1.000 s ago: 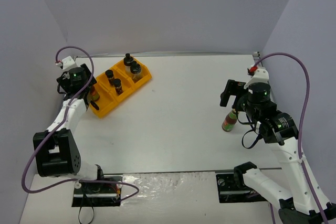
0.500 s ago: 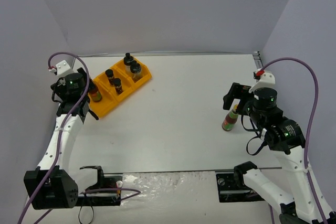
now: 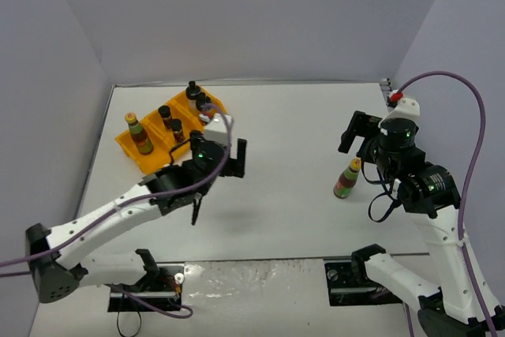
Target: Organize the condiment bottles
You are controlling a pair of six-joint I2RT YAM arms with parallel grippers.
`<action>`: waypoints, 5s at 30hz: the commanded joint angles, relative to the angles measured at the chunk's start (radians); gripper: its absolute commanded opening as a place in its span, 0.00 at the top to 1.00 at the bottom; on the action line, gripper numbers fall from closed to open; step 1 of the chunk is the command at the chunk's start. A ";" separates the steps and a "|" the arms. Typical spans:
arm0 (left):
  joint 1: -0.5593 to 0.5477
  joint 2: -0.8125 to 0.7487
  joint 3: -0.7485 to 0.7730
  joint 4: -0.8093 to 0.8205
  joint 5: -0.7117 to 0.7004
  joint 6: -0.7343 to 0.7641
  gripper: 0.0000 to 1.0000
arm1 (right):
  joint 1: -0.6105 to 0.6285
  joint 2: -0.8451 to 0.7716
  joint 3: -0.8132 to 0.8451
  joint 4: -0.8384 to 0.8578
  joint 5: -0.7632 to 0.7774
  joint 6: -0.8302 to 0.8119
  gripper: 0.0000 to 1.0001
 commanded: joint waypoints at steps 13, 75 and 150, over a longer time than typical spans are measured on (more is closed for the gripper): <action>-0.220 0.696 0.552 0.380 0.444 0.155 0.11 | -0.107 0.104 0.220 -0.061 0.129 0.029 0.00; -0.164 1.103 0.804 0.669 0.722 0.066 0.18 | -0.123 0.038 0.214 -0.092 0.125 0.050 0.00; -0.143 0.643 0.426 0.600 0.476 0.249 1.00 | -0.124 0.042 0.168 -0.061 0.122 0.025 0.00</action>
